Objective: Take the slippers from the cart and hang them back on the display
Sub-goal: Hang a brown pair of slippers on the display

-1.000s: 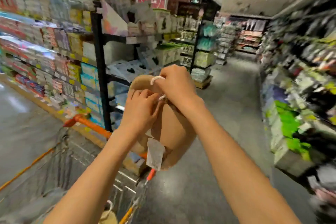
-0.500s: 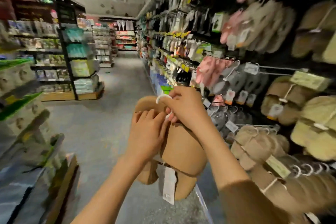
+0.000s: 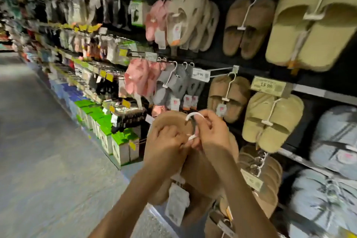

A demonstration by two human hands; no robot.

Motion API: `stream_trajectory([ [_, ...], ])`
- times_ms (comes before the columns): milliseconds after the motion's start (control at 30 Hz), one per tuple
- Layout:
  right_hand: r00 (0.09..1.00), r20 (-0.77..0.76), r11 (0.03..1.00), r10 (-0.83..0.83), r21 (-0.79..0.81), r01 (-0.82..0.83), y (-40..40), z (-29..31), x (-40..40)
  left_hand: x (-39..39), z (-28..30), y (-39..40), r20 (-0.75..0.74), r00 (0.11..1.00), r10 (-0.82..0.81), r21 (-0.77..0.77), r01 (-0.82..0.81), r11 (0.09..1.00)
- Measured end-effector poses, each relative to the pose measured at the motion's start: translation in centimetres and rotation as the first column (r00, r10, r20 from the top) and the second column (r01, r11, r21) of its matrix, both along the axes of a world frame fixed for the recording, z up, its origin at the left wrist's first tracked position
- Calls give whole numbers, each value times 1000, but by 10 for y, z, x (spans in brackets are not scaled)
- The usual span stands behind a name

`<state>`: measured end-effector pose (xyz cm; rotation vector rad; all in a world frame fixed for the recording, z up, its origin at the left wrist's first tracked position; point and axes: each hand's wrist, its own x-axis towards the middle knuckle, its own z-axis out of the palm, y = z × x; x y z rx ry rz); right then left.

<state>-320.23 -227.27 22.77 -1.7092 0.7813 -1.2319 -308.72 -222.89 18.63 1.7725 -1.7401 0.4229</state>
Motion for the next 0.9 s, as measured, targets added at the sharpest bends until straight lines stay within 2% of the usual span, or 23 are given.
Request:
stream_trajectory([
  [167,986,86,989,-144,34,142,-53,10,-3,3,4,-69,7,986,-168,67,167,984],
  [267,981,24,980,-194,45,193,-94,14,-4,4,5,-121,-116,954,-275,116,288,950],
  [333,970,-18,968,-242,62,243,-124,14,-3,4,-3,-155,-125,939,-321,65,331,941],
  [500,919,-84,921,-385,33,389,-212,3,7,7,-15,-238,0,954,-301,-5,301,954],
  [600,886,-70,888,-458,9,460,-262,2,14,13,-8,-283,39,952,-302,-27,303,952],
  [733,843,-100,849,-529,-61,525,-318,8,22,17,-2,-338,4,953,-303,-24,303,953],
  [833,814,-155,828,-560,-124,546,-347,6,25,16,-11,-368,-116,919,-377,110,389,915],
  [900,769,-198,794,-607,-173,582,-366,8,24,11,-1,-382,-333,837,-433,139,498,856],
])
